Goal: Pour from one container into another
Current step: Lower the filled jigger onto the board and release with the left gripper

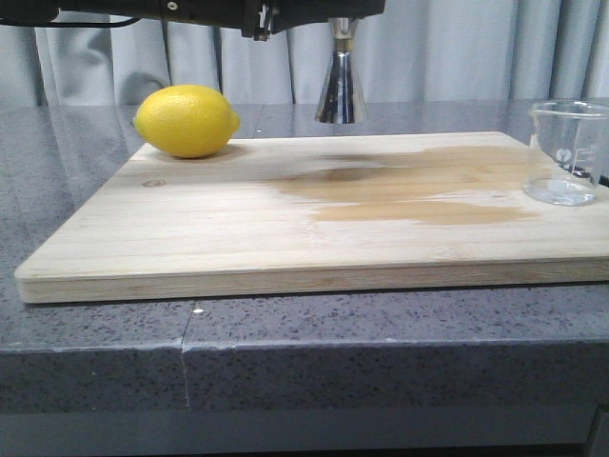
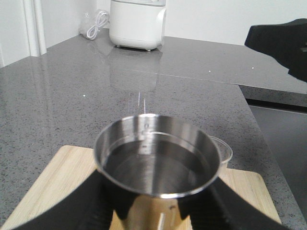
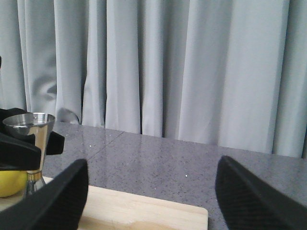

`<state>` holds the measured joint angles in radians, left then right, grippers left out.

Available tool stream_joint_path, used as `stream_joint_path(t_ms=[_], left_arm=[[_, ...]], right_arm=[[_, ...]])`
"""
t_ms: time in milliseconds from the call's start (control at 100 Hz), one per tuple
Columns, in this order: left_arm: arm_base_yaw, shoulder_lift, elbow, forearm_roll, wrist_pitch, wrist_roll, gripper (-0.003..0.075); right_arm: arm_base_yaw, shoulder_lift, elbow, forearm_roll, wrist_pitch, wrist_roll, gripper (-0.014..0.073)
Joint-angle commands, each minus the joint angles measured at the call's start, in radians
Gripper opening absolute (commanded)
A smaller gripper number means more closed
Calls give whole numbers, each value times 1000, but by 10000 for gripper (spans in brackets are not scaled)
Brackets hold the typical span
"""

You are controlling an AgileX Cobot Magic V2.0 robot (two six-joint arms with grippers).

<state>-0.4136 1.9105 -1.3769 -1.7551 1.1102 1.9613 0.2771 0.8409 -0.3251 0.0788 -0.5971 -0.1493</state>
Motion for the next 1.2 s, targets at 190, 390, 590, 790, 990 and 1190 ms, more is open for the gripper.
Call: stream_joint_path(t_ms=[190, 390, 590, 790, 990, 1190], left_arm=[[2, -46, -31, -60, 56, 17, 292], [2, -11, -31, -70, 79, 61, 292], [2, 21, -31, -68, 121, 75, 292], [2, 56, -31, -50, 156, 75, 292], [2, 59, -31, -4, 157, 77, 292], [2, 59, -31, -2, 157, 77, 298]], right_arm=[[-6, -12, -35, -33, -66, -12, 500], [-6, -12, -35, -35, -66, -12, 500], [-6, -12, -35, -35, -66, -31, 500], [-6, -12, -35, -35, -70, -46, 500], [-6, -12, -35, -35, -70, -46, 500], [-6, -12, -35, -35, -63, -46, 500]])
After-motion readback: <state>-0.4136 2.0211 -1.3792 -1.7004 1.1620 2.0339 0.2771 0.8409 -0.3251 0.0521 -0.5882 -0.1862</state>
